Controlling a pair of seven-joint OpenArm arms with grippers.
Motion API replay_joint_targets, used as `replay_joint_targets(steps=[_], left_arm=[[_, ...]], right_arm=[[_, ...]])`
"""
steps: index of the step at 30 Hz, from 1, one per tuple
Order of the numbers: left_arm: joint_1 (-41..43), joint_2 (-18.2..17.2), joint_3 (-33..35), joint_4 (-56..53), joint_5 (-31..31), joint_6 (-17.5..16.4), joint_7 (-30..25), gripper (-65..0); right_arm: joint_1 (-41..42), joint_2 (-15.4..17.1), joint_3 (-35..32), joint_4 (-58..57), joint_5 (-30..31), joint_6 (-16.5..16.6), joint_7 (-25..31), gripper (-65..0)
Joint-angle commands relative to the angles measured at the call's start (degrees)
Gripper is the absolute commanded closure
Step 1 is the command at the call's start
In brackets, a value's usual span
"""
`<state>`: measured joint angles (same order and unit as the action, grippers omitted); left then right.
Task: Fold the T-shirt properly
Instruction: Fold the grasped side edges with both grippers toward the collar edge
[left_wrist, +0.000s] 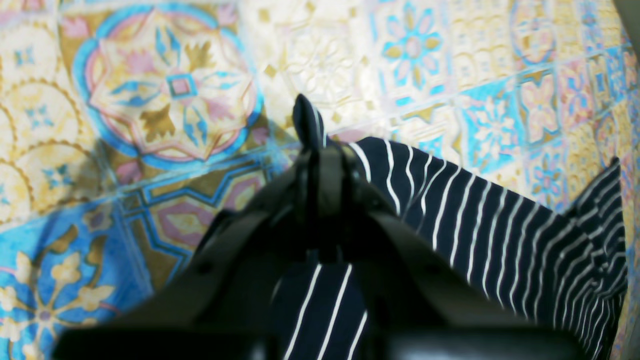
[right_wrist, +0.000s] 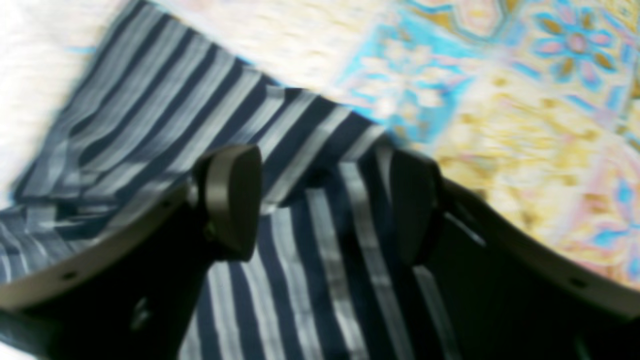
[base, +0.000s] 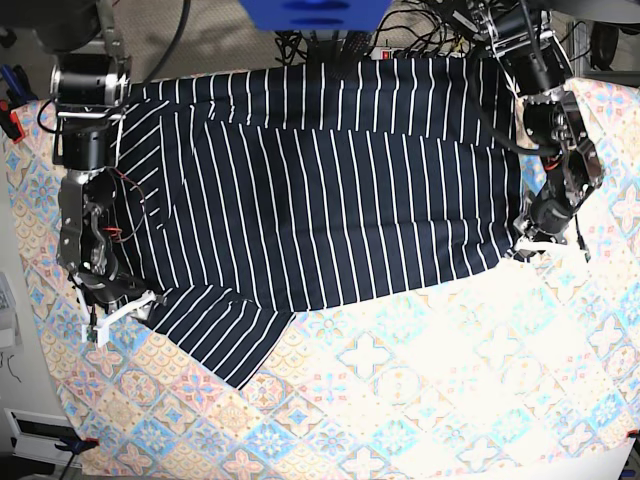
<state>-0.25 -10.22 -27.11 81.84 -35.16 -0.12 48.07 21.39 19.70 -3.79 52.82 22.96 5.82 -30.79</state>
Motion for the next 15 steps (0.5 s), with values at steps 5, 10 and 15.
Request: replay_joint_targets(steps=[5,10,15], left_arm=[[2.5,-0.7,-0.1,4.8,-0.8,-0.1,-0.3,0.0],[4.8,-0.5,-0.1,7.3,-0.8,-0.1,-0.3,0.0],[5.9,-0.4,-0.9,7.3,-0.9,-0.1,-0.3,0.0]], right_arm=[[5.7,3.5,-4.8,-12.2,0.5,0.2,9.8,-38.7],[7.8,4.3,-12.7,-20.2,0.5,0.2,16.1,-38.7],[9.5,4.2,-18.4,-25.6,0.5,0.3,21.0,-38.7]])
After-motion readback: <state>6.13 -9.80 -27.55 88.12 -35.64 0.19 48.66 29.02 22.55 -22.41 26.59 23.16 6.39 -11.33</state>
